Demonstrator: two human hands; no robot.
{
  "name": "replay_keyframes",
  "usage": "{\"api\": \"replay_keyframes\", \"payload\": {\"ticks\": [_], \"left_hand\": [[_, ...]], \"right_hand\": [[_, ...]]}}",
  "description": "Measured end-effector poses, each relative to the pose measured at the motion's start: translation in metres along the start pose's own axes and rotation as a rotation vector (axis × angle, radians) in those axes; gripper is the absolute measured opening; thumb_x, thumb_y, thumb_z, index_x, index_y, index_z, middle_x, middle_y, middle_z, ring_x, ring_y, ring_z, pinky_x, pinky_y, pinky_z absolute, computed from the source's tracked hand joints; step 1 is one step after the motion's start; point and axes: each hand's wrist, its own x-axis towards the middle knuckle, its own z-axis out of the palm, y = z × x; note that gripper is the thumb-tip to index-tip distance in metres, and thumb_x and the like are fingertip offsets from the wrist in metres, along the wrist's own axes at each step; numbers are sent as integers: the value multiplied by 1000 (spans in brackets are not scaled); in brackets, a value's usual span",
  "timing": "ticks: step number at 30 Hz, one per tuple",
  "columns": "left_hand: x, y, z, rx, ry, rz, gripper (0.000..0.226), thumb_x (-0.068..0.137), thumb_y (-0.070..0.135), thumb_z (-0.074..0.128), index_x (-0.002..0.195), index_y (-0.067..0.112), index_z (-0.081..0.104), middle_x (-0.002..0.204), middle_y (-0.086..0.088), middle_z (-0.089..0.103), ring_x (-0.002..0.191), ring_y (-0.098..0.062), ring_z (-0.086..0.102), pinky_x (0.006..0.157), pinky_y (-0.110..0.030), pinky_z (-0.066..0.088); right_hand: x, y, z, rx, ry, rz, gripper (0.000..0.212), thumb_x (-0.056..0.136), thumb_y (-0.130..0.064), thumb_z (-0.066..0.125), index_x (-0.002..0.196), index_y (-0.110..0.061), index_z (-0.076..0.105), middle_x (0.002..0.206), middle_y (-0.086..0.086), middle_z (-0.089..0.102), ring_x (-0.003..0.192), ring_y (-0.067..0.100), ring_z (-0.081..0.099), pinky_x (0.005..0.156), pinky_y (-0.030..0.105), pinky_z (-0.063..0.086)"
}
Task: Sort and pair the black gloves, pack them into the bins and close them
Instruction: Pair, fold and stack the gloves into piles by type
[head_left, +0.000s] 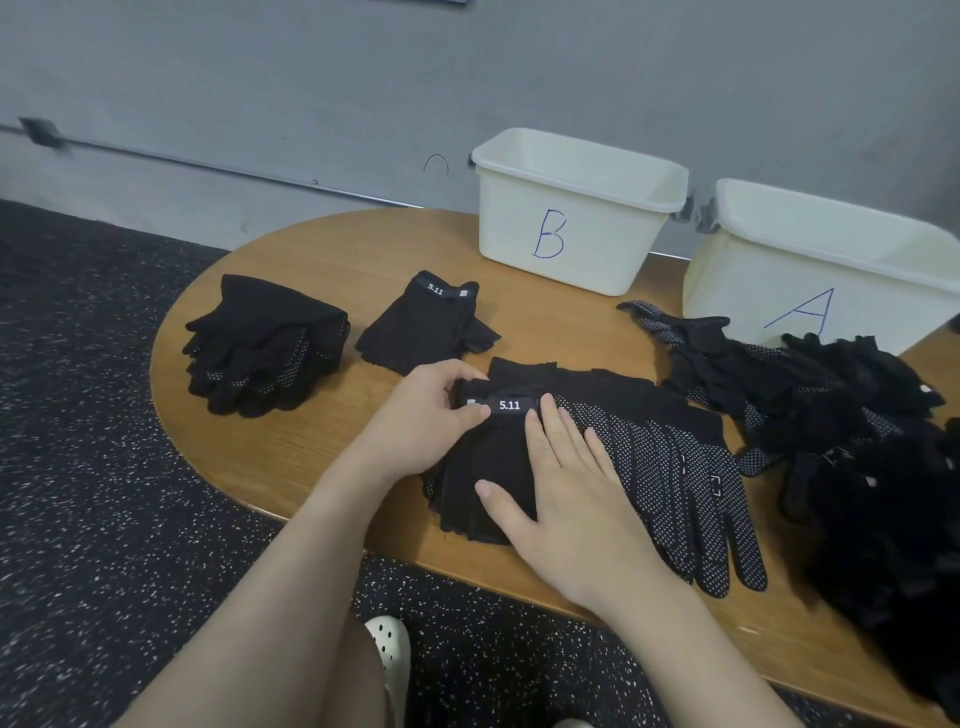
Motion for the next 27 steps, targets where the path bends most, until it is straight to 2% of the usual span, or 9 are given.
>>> {"api": "replay_keyframes", "payload": {"ticks": [5, 9, 12, 13, 15, 18, 20, 24, 27], "left_hand": [[-6, 0, 0, 77, 33, 23, 20, 99, 31, 68, 117, 28, 61, 97, 14, 52, 90, -7, 56, 70, -18, 43], [-11, -2, -1, 15, 54, 87, 15, 97, 33, 70, 106, 24, 62, 84, 13, 56, 80, -5, 55, 67, -18, 41], [-15, 0, -1, -100, 65, 158, 16, 96, 28, 72, 93, 20, 59, 73, 18, 55, 68, 0, 49, 65, -13, 42], [-16, 2, -2, -155, 54, 173, 17, 95, 26, 73, 92, 17, 59, 73, 18, 57, 68, 0, 49, 66, -14, 43], [-19, 7, -3, -283, 31, 187, 16, 96, 21, 73, 93, 13, 60, 82, 12, 66, 75, -4, 60, 69, -20, 51], [-24, 13, -5, -435, 29, 190, 15, 95, 17, 74, 95, 11, 60, 92, -7, 71, 87, -21, 70, 75, -35, 61], [-28, 17, -4, -532, 34, 193, 18, 94, 13, 75, 96, 13, 57, 92, -13, 69, 83, -18, 68, 73, -33, 60], [-37, 26, -2, -802, 9, 129, 33, 81, 23, 83, 108, 23, 63, 98, -8, 73, 90, -24, 70, 78, -39, 60], [-44, 31, -1, -829, -3, 109, 48, 73, 39, 84, 119, 33, 69, 112, -9, 74, 106, -29, 72, 91, -45, 60]], "right_hand": [[0, 0, 0, 10, 17, 4, 95, 91, -78, 11, 165, -20, -5, 170, -5, -19, 155, 6, -18, 126, 32, -12], [-2, 0, -3, 37, 41, -25, 92, 95, -75, 20, 166, -20, 0, 171, -4, -17, 153, 2, -19, 124, 28, -14], [-9, -3, -9, 41, 133, -60, 83, 99, -68, 33, 165, -20, 15, 173, 0, -3, 138, -12, -30, 114, 20, -22], [-11, -5, -12, 28, 189, -65, 78, 100, -64, 37, 163, -19, 24, 172, 3, 6, 141, -10, -27, 114, 21, -20], [-15, -9, -16, 15, 307, -62, 70, 100, -59, 38, 155, -17, 41, 167, 7, 26, 149, 8, -1, 121, 29, -8], [-17, -13, -21, 56, 431, -31, 58, 99, -52, 44, 142, -16, 56, 156, 7, 42, 144, 20, 28, 125, 38, 17], [-17, -15, -24, 84, 502, -13, 48, 98, -46, 53, 134, -16, 62, 146, 4, 47, 137, 21, 40, 119, 41, 32], [-18, -23, -32, 185, 637, -27, 36, 94, -42, 58, 118, -18, 68, 111, -7, 53, 105, 14, 53, 96, 32, 41], [-19, -29, -38, 439, 618, -43, 32, 94, -46, 56, 114, -22, 65, 103, -15, 56, 96, 6, 57, 87, 19, 42]]}}
